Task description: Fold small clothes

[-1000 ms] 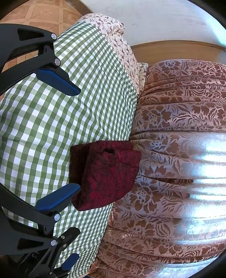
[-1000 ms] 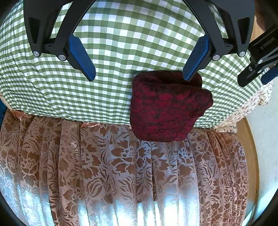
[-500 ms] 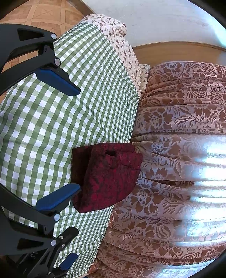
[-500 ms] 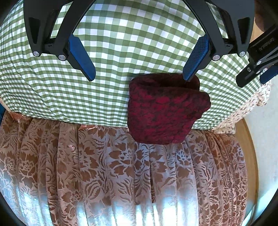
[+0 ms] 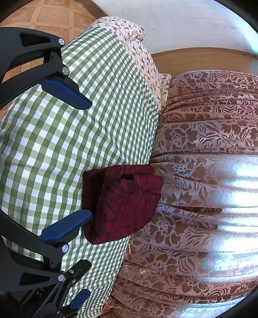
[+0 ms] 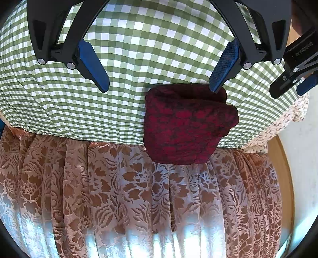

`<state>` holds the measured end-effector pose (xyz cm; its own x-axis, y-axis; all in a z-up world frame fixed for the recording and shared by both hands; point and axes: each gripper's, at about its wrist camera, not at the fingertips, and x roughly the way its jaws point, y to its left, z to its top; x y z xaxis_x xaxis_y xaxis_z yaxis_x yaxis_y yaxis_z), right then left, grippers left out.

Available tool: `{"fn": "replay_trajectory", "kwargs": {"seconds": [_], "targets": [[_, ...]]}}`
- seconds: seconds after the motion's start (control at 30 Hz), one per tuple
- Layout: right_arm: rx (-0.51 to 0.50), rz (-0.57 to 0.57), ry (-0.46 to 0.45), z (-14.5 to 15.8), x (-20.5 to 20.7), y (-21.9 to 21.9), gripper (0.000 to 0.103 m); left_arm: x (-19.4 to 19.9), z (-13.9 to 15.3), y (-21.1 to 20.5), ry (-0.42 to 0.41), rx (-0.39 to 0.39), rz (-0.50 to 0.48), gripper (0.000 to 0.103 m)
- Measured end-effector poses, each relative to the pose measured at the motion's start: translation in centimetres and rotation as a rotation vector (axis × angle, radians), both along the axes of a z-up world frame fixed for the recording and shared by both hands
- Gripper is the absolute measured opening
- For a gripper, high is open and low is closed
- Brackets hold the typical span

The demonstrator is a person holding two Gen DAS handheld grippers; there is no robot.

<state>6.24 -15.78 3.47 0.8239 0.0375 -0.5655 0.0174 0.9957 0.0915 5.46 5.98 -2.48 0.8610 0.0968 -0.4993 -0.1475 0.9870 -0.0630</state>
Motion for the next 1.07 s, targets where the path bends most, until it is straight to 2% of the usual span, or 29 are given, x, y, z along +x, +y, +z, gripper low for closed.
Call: {"fn": "replay_trajectory", "kwargs": {"seconds": [0.63, 0.7, 0.83, 1.07], "targets": [[-0.003, 0.024, 0.017, -0.3, 0.4, 0.4, 0.099, -0.1, 0.5, 0.6, -0.014, 0.002, -0.030, 0.101], [-0.005, 0.026, 0.026, -0.5, 0.6, 0.3, 0.100, 0.1, 0.4, 0.6, -0.012, 0.029, -0.018, 0.100], [0.000, 0.027, 0.026, -0.5, 0.6, 0.2, 0.099, 0.8, 0.1, 1.6, 0.023, -0.014, 0.004, 0.101], [0.010, 0.019, 0.035, -0.6, 0.8, -0.1, 0.099, 1.3, -0.5, 1.7, 0.048, -0.015, 0.003, 0.101]]}}
